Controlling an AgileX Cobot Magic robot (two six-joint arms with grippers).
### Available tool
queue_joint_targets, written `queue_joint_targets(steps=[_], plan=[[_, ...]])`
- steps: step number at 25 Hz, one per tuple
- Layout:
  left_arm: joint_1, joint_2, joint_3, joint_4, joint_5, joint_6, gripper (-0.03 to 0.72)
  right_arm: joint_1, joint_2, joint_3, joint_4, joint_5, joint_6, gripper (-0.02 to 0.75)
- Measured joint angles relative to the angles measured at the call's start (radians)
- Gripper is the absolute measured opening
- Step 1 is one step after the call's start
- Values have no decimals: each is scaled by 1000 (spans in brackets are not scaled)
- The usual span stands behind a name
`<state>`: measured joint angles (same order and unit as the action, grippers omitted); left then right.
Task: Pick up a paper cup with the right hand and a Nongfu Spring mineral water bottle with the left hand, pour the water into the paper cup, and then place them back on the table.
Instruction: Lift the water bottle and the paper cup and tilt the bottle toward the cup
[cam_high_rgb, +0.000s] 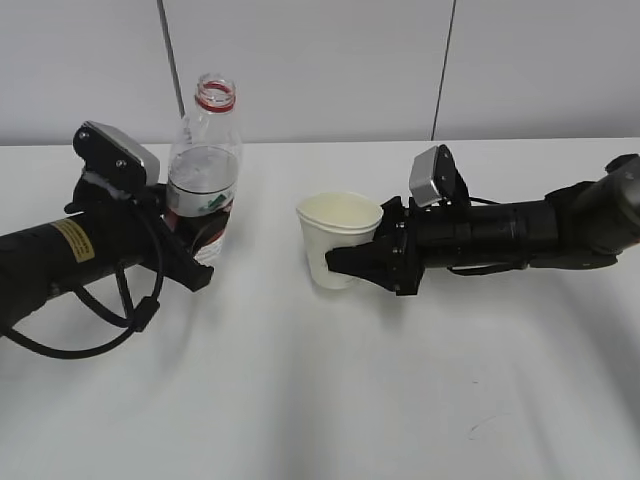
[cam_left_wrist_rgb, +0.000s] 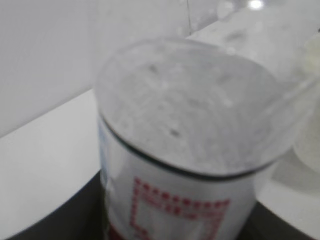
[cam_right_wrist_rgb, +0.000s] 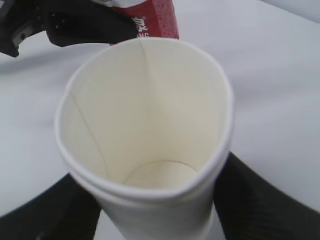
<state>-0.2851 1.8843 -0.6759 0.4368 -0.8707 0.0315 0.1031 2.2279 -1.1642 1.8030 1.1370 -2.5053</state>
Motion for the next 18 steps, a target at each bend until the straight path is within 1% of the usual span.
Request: queue_joint_targets(steps=[6, 12, 16, 18], plan=[[0, -52, 0, -32, 88, 137, 356, 0, -30, 0, -40, 0, 11, 482], [0, -75, 0, -68, 110, 259, 356, 0, -34, 0, -72, 0, 53, 482], [0, -75, 0, -74, 118, 316, 356, 26, -34, 0, -99, 0, 67, 482], [0, -75, 0, -77, 119, 363, 356, 43, -34, 0, -100, 0, 70, 482]])
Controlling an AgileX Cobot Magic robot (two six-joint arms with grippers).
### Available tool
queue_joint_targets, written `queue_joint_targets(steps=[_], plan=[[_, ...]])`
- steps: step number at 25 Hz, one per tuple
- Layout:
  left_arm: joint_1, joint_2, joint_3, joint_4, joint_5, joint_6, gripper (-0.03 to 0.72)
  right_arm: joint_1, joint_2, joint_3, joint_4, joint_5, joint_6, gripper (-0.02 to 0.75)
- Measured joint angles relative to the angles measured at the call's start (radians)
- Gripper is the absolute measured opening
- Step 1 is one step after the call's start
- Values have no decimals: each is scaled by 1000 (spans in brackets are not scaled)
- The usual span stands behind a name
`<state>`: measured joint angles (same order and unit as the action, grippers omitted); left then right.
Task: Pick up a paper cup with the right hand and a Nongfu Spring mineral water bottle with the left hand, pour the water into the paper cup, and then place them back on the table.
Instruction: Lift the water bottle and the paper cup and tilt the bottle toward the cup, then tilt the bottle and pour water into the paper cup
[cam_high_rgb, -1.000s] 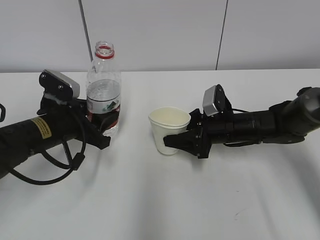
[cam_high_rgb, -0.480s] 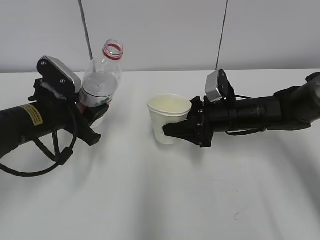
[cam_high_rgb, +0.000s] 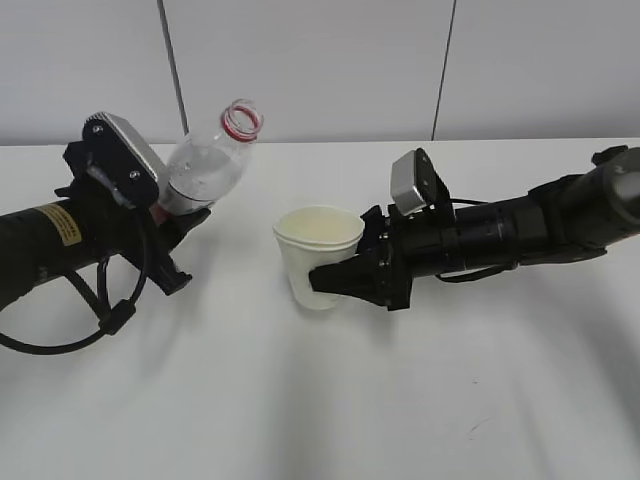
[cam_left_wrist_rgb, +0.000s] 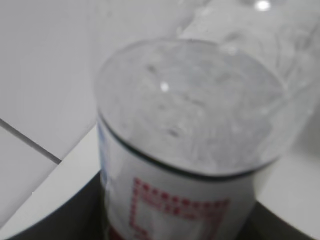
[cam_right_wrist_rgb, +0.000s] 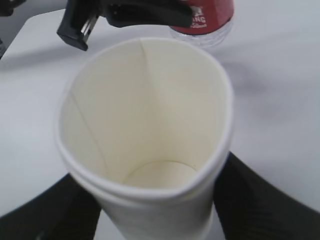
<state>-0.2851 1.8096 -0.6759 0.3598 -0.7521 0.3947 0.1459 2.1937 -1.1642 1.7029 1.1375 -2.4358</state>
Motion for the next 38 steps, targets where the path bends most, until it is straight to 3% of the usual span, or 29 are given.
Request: queue_joint_targets(steps=[7, 17, 38], plan=[[0, 0, 0, -55, 0, 210, 355, 17, 0, 0, 0, 2, 2, 482], [0, 0, 0, -136, -2, 416, 351, 17, 0, 0, 0, 2, 10, 482], [0, 0, 0, -148, -57, 639, 346, 39, 0, 0, -26, 2, 12, 482]])
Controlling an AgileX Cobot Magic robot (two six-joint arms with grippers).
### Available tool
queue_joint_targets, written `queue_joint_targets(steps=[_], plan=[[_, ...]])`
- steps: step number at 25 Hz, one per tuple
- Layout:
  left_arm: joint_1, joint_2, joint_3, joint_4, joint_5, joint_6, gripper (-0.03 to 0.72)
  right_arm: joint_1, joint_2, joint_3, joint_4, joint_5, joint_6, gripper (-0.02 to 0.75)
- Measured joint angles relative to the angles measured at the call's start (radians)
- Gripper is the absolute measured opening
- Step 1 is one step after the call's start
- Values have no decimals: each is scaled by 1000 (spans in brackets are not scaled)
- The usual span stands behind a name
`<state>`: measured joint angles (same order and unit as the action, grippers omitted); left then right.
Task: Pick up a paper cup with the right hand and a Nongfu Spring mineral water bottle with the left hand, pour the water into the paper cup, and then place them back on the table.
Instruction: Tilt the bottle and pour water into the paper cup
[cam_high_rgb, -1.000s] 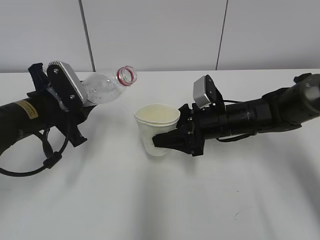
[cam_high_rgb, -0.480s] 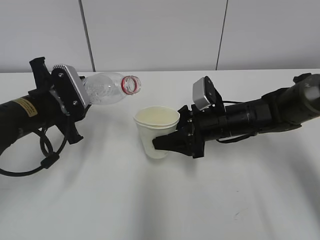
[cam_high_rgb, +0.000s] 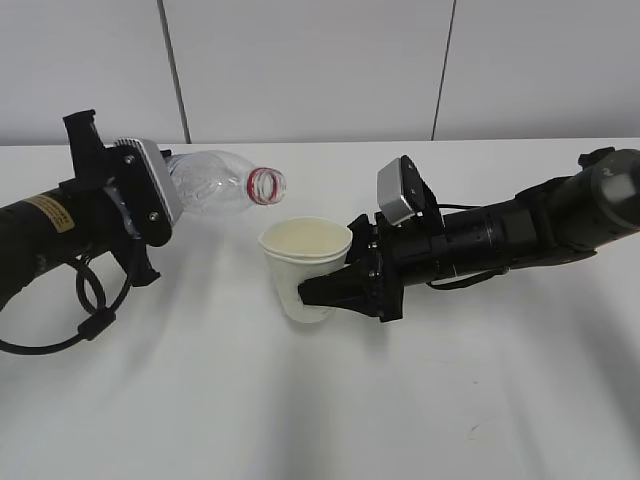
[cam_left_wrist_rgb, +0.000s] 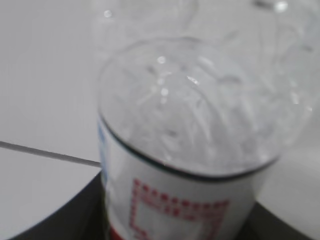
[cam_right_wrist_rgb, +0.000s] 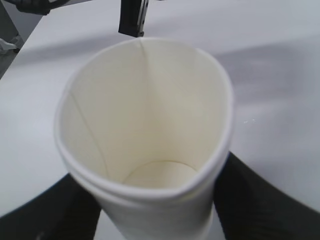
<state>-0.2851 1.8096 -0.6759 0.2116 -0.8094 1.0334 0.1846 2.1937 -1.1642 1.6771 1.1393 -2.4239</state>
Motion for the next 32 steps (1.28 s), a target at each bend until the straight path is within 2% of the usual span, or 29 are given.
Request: queue_joint_targets(steps=[32], plan=[[0, 0, 0, -14, -6, 227, 342, 22, -24, -2, -63, 4, 0, 482]])
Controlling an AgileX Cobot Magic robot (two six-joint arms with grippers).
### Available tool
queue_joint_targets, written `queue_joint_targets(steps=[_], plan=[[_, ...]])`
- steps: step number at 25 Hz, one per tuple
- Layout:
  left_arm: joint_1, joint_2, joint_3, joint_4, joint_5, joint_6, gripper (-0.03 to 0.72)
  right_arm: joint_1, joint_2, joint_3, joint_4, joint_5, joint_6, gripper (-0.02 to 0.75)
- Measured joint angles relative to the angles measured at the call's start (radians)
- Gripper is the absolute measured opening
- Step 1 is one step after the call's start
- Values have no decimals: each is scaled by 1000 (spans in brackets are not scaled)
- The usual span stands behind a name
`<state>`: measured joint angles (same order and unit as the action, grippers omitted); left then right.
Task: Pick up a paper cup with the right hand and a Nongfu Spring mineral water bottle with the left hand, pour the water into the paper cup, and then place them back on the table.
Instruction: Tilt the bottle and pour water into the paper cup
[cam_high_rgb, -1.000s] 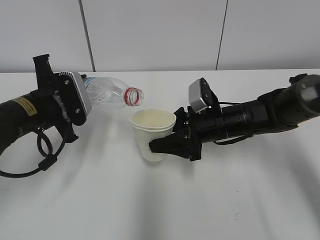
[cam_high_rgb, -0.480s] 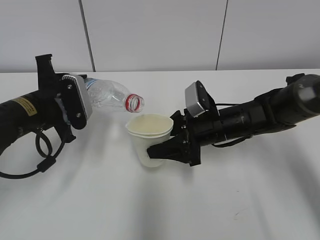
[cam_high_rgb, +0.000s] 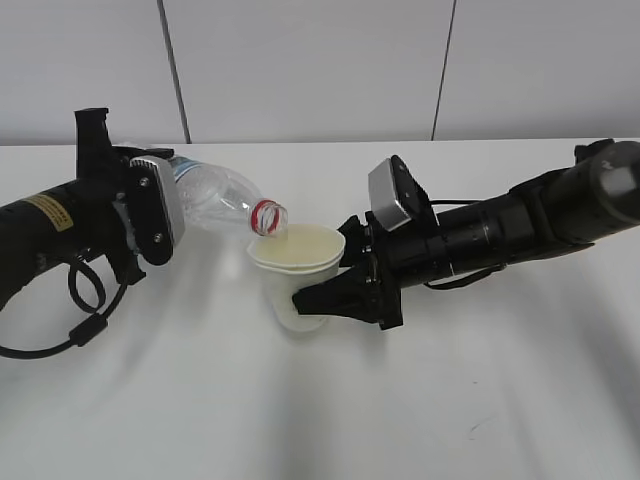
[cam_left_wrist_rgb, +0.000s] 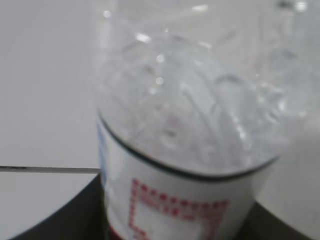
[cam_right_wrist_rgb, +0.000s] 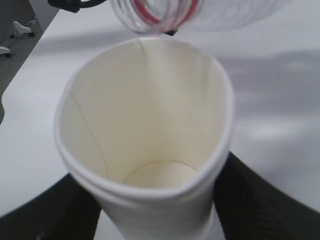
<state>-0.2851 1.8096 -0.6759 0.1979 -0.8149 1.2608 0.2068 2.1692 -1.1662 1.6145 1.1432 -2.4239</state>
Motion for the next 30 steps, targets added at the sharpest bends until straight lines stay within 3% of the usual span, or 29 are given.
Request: queue_joint_targets(steps=[30], plan=[[0, 0, 0, -1, -45, 103, 342, 0, -4, 0, -45, 2, 34, 482]])
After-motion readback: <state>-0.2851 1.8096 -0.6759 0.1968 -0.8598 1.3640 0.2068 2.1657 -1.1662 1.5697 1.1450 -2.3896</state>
